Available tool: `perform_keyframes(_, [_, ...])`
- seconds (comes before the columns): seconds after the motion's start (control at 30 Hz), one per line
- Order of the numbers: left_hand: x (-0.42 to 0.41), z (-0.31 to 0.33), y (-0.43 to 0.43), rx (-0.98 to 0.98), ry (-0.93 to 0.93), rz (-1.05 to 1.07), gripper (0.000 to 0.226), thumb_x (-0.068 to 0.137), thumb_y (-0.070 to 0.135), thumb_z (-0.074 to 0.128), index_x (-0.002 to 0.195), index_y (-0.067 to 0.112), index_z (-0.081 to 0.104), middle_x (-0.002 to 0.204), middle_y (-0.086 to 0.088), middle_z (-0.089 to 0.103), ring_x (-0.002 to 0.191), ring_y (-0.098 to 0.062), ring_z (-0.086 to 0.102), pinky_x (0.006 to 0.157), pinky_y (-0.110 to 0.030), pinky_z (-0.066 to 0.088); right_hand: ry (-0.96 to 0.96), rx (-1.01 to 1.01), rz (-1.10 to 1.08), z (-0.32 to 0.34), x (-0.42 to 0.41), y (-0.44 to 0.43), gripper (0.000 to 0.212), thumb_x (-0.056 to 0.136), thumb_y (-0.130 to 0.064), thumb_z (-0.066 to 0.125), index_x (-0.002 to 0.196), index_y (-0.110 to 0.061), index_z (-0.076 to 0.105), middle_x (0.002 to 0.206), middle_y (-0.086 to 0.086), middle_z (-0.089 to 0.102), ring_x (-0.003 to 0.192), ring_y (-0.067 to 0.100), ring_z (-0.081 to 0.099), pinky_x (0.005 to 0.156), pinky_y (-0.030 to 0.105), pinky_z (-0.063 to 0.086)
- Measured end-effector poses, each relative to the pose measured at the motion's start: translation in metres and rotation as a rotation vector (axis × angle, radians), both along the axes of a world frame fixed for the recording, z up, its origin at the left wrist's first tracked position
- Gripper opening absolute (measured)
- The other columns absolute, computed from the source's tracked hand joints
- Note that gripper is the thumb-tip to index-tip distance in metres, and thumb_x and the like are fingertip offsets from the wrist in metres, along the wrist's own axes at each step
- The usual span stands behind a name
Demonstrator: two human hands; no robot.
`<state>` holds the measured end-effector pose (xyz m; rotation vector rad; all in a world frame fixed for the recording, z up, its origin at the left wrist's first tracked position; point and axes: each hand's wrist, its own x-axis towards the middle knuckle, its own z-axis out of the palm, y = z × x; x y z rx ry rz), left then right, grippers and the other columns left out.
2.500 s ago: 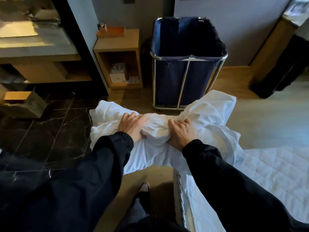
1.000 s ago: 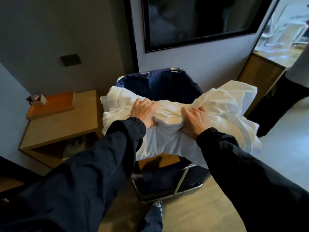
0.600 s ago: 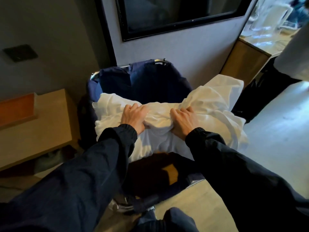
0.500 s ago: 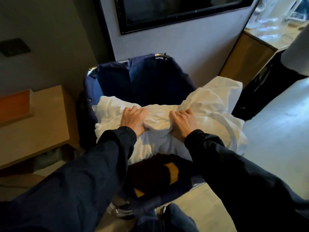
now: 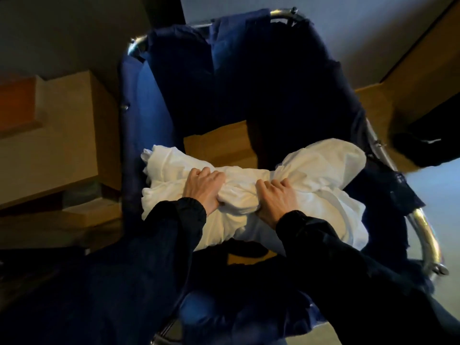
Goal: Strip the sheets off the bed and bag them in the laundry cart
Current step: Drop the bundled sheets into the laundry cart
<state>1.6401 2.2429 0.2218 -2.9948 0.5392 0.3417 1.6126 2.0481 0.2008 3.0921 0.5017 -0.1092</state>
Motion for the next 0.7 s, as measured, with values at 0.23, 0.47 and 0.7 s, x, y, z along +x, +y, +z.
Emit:
perform_keyframes(0.23, [0.009, -0.1, -0.005, -0.003, 0.124, 0.039, 0.025, 0.082, 0.019, 0.058, 0.104, 0.025, 0.047, 0.107, 0.007, 0.057, 0.103, -0.021, 0.047, 0.082, -0.033, 0.03, 0.095, -0.037, 0.038, -0.096, 0.019, -0.004, 0.052, 0.034, -0.025, 0.079, 0.082, -0.012, 0.061, 0.061, 0.005, 0.061, 0.057, 0.026, 0.058, 0.059, 0.033, 0.04])
perform_keyframes(0.47, [0.016, -0.196, -0.013, -0.067, 0.142, 0.045, 0.032, 0.062, 0.005, 0.068, 0.089, 0.019, 0.057, 0.086, 0.002, 0.063, 0.084, -0.026, 0.056, 0.069, -0.035, 0.035, 0.182, -0.061, 0.082, -0.191, 0.037, -0.009, 0.05, 0.035, -0.03, 0.083, 0.078, -0.014, 0.062, 0.06, 0.005, 0.061, 0.058, 0.026, 0.059, 0.06, 0.033, 0.044])
perform_keyframes(0.7, [0.025, -0.256, -0.007, -0.035, 0.238, 0.015, 0.034, 0.061, 0.022, 0.08, 0.09, 0.02, 0.062, 0.085, 0.001, 0.066, 0.083, -0.025, 0.062, 0.072, -0.038, 0.044, 0.222, -0.046, 0.046, -0.254, 0.044, -0.006, 0.048, 0.039, -0.025, 0.083, 0.079, -0.012, 0.06, 0.065, 0.007, 0.061, 0.063, 0.028, 0.059, 0.065, 0.036, 0.044])
